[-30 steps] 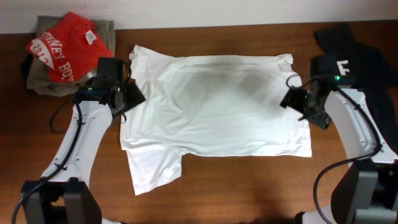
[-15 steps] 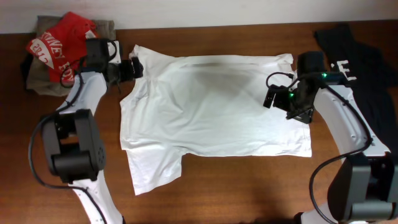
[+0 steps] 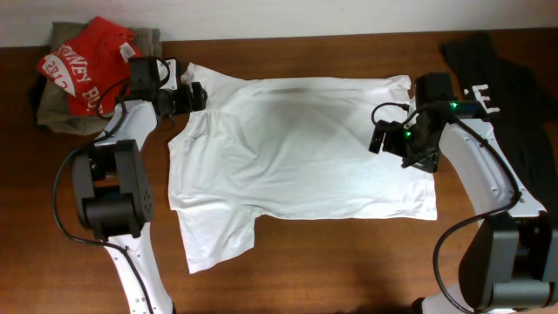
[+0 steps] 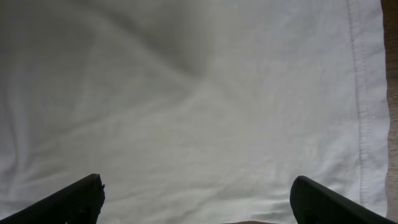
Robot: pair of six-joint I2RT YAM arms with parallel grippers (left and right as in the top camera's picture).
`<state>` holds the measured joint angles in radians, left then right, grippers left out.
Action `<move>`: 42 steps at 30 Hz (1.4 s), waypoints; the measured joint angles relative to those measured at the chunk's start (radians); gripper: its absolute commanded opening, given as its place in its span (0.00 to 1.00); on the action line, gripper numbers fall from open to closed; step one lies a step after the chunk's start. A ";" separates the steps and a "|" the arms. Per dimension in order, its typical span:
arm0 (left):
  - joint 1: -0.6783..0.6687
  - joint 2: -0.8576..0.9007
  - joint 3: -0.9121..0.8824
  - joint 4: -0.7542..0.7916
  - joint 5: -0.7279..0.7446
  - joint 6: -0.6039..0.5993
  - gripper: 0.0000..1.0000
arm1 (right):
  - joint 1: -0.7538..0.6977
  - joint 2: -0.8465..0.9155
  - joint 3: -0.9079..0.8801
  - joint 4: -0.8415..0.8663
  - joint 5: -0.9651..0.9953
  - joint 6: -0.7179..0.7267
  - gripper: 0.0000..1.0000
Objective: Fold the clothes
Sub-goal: 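Grasp the T-shirt's top corners with left and right grippers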
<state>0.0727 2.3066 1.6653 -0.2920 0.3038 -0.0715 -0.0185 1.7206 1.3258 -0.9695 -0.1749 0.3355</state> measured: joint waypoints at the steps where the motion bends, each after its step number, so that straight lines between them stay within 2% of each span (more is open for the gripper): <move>1: 0.000 0.003 0.002 0.002 0.000 0.001 0.62 | 0.000 0.000 0.000 -0.003 0.000 -0.003 0.99; 3: 0.001 0.010 0.003 0.001 0.000 0.008 0.48 | 0.000 0.000 0.000 -0.007 0.008 -0.005 0.99; 4: 0.002 0.011 0.003 -0.002 0.000 0.006 0.35 | 0.000 0.000 0.000 -0.006 0.010 -0.006 0.98; 7: 0.002 0.017 0.003 -0.002 0.000 0.006 0.20 | 0.000 0.000 0.000 0.009 0.019 -0.007 0.99; 8: 0.002 0.019 0.003 -0.002 0.002 0.001 0.16 | 0.000 0.000 0.000 0.018 0.020 -0.008 0.99; 11: 0.002 0.023 0.004 -0.002 0.003 0.004 0.15 | 0.000 0.000 0.000 0.077 0.024 -0.008 0.99; 14: 0.002 0.024 0.004 0.000 0.003 0.002 0.01 | 0.000 0.001 0.000 0.162 0.027 -0.038 0.99; 18: 0.002 0.026 0.004 0.000 -0.001 0.003 0.01 | -0.005 0.002 0.046 0.344 0.034 -0.126 0.99; 20: 0.002 0.026 0.004 -0.001 -0.001 0.003 0.01 | -0.024 0.010 0.104 0.377 0.035 -0.150 0.99; 23: 0.002 0.026 0.005 -0.002 -0.002 0.003 0.01 | -0.088 0.088 0.234 0.387 0.041 -0.180 0.97; 26: 0.002 0.026 0.008 -0.014 -0.004 0.003 0.01 | -0.131 0.268 0.340 0.386 0.000 -0.208 0.93; 27: 0.002 0.026 0.010 -0.021 -0.004 0.003 0.01 | -0.136 0.313 0.346 0.389 -0.009 -0.213 0.78; 28: 0.002 0.026 0.011 -0.025 -0.004 0.003 0.01 | -0.137 0.358 0.347 0.414 -0.016 -0.224 0.59; 29: 0.002 0.026 0.013 -0.029 -0.004 0.003 0.01 | -0.137 0.387 0.348 0.437 -0.023 -0.234 0.56; 30: 0.002 0.026 0.013 -0.029 -0.004 0.003 0.01 | -0.137 0.408 0.349 0.451 -0.027 -0.237 0.67; 31: 0.002 0.026 0.013 -0.030 -0.004 0.003 0.01 | -0.137 0.420 0.350 0.471 -0.032 -0.240 0.69; 36: 0.002 0.026 0.014 -0.034 -0.004 0.003 0.01 | -0.137 0.432 0.361 0.559 -0.002 -0.241 0.72; 42: 0.002 0.026 0.015 -0.038 -0.004 0.003 0.01 | -0.137 0.532 0.366 0.616 0.016 -0.243 0.73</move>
<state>0.0742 2.3322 1.6802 -0.3302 0.3000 -0.0685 -0.1555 2.2528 1.6917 -0.3531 -0.1585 0.0929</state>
